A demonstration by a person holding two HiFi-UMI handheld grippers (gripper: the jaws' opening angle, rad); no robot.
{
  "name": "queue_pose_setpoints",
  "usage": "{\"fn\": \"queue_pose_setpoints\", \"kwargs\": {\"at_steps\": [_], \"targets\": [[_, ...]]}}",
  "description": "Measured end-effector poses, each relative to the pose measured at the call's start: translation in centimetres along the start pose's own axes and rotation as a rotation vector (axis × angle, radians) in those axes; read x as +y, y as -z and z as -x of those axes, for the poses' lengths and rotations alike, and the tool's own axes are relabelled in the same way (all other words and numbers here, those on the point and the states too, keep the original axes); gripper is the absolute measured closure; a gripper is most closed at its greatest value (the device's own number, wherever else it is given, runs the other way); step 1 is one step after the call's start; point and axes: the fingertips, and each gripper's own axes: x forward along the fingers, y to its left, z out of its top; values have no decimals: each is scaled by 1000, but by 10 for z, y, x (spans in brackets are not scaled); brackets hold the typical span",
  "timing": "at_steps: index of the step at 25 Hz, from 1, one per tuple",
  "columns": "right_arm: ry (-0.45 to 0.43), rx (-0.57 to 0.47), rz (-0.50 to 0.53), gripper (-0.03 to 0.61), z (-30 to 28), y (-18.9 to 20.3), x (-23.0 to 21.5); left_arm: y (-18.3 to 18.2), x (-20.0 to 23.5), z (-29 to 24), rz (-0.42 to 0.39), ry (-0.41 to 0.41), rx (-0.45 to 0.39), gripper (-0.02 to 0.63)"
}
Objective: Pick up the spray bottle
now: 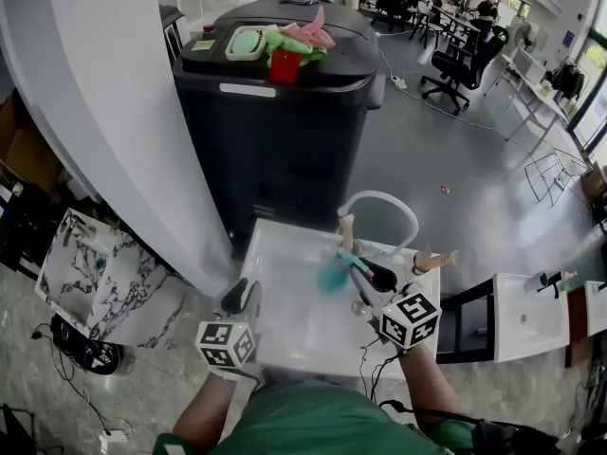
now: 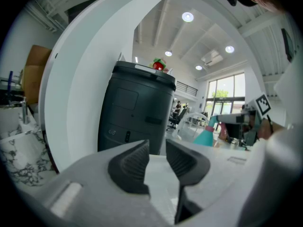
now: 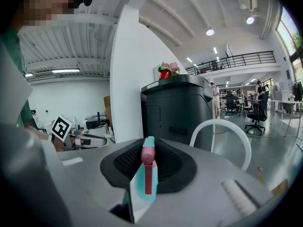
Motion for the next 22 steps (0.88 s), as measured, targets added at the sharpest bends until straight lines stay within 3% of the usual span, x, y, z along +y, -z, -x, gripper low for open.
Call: {"fn": "queue_pose_setpoints", "kwargs": {"at_steps": [22], "targets": [[-11, -8, -17, 514, 8, 6, -3, 6, -6, 7, 4, -22, 0, 506]]}}
